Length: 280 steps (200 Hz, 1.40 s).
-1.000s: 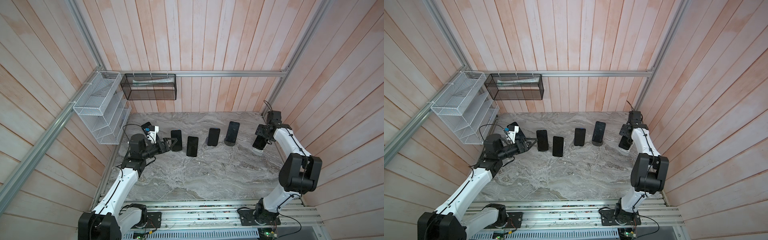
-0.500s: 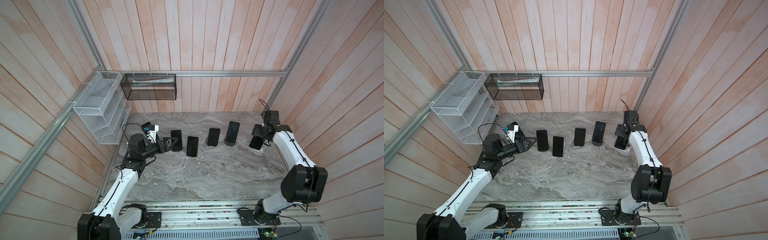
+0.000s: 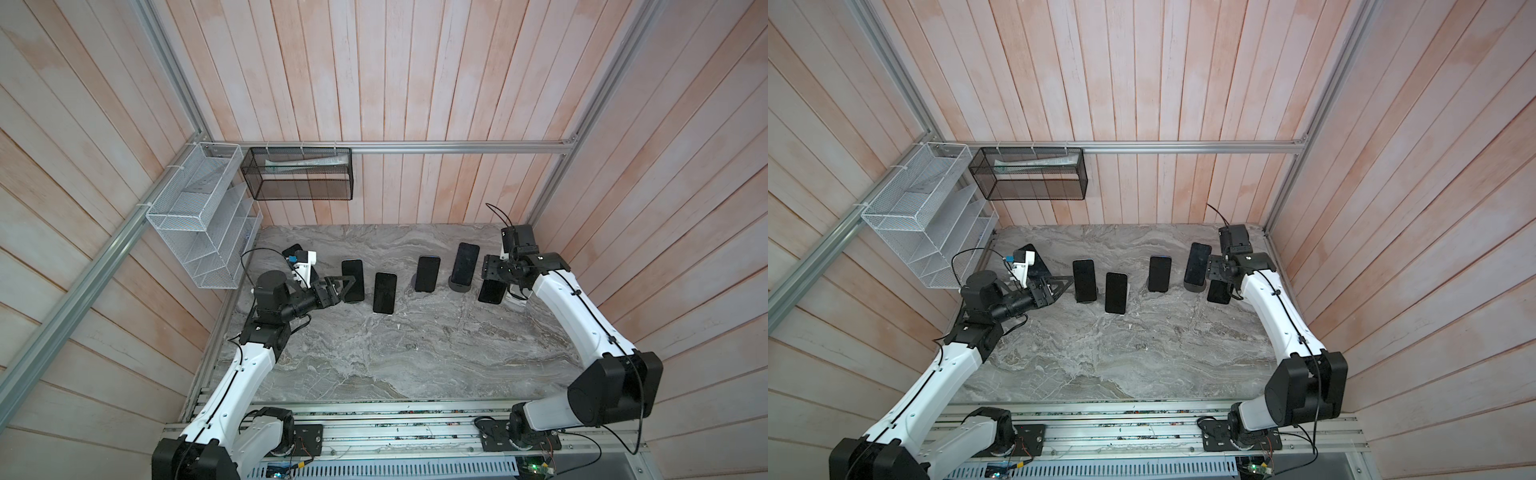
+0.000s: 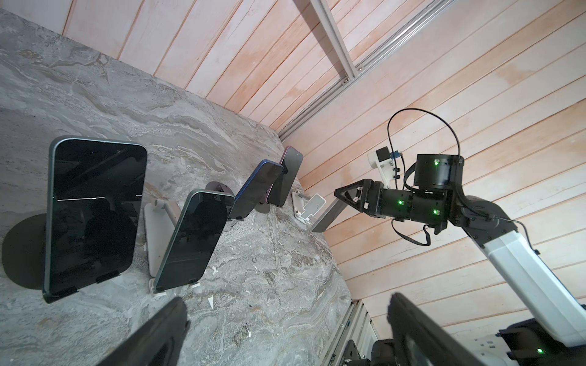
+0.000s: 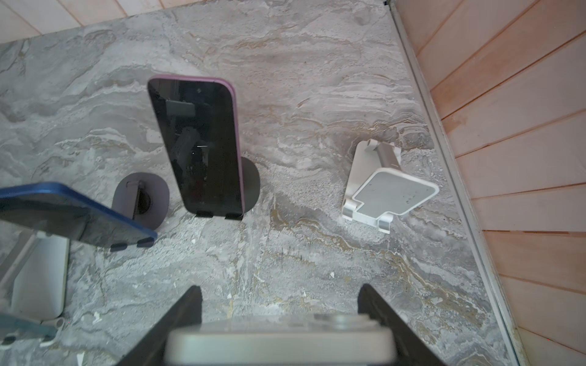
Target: Remove the phone from the phone stand
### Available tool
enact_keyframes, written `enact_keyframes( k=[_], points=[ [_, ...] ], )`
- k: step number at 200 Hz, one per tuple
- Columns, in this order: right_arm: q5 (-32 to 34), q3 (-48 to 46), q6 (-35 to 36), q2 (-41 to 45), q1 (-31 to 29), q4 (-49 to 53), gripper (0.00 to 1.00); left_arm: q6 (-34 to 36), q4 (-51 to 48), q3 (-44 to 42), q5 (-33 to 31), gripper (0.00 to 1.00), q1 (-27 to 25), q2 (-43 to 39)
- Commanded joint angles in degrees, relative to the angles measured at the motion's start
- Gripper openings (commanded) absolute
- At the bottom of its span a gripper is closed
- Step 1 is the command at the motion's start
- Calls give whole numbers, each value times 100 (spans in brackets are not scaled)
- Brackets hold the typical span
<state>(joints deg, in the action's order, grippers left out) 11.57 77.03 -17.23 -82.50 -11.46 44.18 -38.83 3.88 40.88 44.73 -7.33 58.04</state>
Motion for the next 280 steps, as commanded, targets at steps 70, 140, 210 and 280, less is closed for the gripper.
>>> enact_keyframes(
  k=[70,140,210,280],
  points=[
    [-46,-497,-679,237,-1423,439,60,-547,384,-820,-149,100,-82,-700],
    [-268,-878,-1109,104,-2065,331,59,-749,524,-1083,-263,100,-220,-874],
    [-795,-1301,-1397,-230,-2261,-111,59,-836,636,-1145,-281,100,-378,-845],
    [-946,-1179,-1523,-885,-2388,-282,58,-855,689,-1182,-343,100,-611,-752]
  ],
)
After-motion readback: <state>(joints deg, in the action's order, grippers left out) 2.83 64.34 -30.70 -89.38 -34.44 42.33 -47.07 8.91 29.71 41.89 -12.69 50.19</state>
